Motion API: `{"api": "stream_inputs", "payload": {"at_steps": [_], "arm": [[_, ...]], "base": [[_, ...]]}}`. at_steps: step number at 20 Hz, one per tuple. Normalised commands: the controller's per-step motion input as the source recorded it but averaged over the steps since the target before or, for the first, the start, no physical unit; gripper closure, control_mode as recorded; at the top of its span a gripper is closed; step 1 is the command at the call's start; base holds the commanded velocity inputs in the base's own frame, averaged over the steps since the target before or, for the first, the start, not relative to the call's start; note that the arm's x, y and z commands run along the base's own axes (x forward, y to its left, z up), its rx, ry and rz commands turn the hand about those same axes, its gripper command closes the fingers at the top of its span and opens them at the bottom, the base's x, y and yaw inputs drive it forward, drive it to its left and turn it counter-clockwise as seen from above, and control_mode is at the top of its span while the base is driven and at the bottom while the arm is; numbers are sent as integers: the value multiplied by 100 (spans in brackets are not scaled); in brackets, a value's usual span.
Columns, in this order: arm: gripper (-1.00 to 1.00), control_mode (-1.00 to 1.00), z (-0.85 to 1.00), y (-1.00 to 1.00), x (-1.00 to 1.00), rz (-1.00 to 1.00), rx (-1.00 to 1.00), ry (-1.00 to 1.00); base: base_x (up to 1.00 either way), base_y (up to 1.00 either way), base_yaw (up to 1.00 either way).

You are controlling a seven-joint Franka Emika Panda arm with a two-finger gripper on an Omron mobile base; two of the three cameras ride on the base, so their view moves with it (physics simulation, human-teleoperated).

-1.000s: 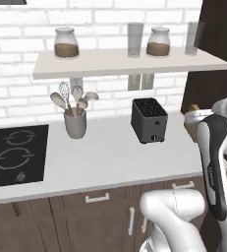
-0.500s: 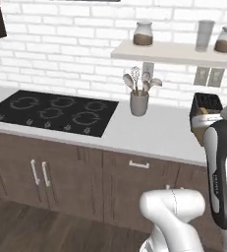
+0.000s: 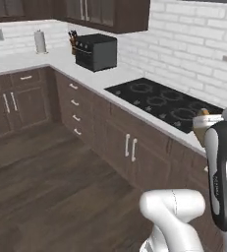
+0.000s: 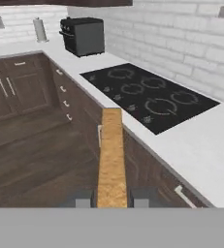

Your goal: Start the toaster. Once the lever pops up, take the bread to the plate on the dining counter.

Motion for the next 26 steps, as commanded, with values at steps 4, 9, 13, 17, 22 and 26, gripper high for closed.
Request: {"api": "stream_inputs", "payload": {"at_steps": [4,9,13,17,22,26], "arm": [[100,100,0,0,0,0,0,0],[100,100,0,0,0,0,0,0],[100,100,0,0,0,0,0,0],[100,100,0,0,0,0,0,0],[100,100,0,0,0,0,0,0],[100,100,0,0,0,0,0,0]], "base": [[-10,0,100],[-3,0,100],[-1,0,100],[0,0,100],[0,0,100],[0,26,96]]}}
